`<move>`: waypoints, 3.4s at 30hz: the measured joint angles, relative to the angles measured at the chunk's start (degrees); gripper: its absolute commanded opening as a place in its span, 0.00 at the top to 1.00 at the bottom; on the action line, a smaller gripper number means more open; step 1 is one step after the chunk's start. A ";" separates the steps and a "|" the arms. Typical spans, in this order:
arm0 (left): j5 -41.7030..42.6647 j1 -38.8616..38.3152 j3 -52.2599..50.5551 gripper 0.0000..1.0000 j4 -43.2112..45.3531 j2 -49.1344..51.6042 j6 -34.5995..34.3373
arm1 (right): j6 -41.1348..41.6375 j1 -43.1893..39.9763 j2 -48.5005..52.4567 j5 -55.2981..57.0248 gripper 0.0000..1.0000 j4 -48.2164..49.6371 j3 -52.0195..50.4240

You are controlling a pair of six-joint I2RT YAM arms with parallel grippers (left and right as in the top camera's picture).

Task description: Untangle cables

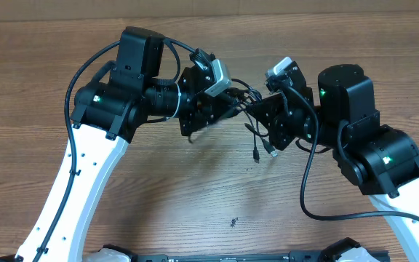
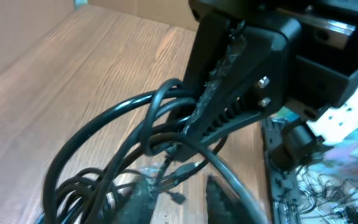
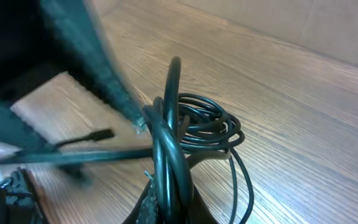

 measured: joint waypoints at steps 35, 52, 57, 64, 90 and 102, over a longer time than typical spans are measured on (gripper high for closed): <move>5.49 -0.07 0.00 0.96 5.05 0.00 -0.63 | -4.63 -0.11 -0.02 -10.12 0.96 -0.70 0.00; 7.65 2.43 -0.52 0.96 7.48 0.00 -4.68 | -3.74 0.44 -0.02 -6.47 0.76 -4.04 0.98; 7.78 7.15 -0.52 0.96 9.25 0.00 -5.73 | -3.93 0.37 -0.20 -5.42 0.69 -7.80 0.85; 7.80 6.95 -0.52 0.96 9.22 0.00 -5.95 | -3.91 0.37 -0.17 -4.76 0.51 -7.93 0.85; 8.76 6.95 -0.52 0.96 3.85 0.00 -2.14 | -3.96 0.37 -0.17 -5.62 0.48 4.87 0.83; 12.96 5.05 -0.52 0.96 4.63 0.00 -2.12 | -3.76 0.37 -0.17 -5.66 0.95 4.90 0.83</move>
